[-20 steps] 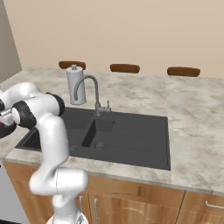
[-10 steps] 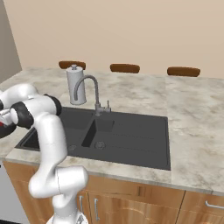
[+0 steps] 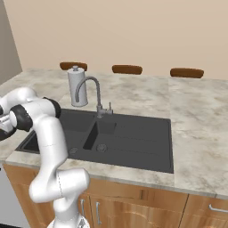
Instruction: Dump the bell pepper from the pot into the sink. Then turn on the water and wash the bell pepper. Then turn off the water and put the bell pepper back in the pot.
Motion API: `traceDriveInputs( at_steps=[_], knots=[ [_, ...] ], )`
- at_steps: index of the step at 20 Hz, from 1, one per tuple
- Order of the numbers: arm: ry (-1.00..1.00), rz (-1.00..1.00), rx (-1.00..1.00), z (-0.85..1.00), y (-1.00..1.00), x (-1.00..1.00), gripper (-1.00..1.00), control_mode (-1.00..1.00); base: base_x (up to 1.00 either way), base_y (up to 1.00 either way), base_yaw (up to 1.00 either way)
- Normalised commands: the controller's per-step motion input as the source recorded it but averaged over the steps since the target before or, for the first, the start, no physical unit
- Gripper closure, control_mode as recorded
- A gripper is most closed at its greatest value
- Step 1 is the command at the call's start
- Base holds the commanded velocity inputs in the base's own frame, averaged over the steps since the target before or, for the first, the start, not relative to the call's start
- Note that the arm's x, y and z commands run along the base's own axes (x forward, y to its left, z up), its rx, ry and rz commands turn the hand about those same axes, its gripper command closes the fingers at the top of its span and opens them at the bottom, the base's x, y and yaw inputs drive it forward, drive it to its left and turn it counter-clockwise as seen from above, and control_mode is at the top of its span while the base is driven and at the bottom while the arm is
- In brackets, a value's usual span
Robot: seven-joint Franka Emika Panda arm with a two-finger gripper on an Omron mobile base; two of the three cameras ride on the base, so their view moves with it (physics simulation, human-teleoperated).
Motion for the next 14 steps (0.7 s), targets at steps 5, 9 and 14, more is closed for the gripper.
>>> traceDriveInputs(
  at_steps=[5,9,14],
  knots=[
    [0.00,-0.01,0.00,-0.44,0.00,0.00,-1.00,-1.00,0.00,0.00,0.00],
    [0.00,-0.01,0.00,-0.44,0.00,0.00,-1.00,-1.00,0.00,0.00,0.00],
    [0.00,0.00,0.00,-0.47,-0.02,0.00,1.00,-1.00,0.00,0.00,0.00]
  ],
)
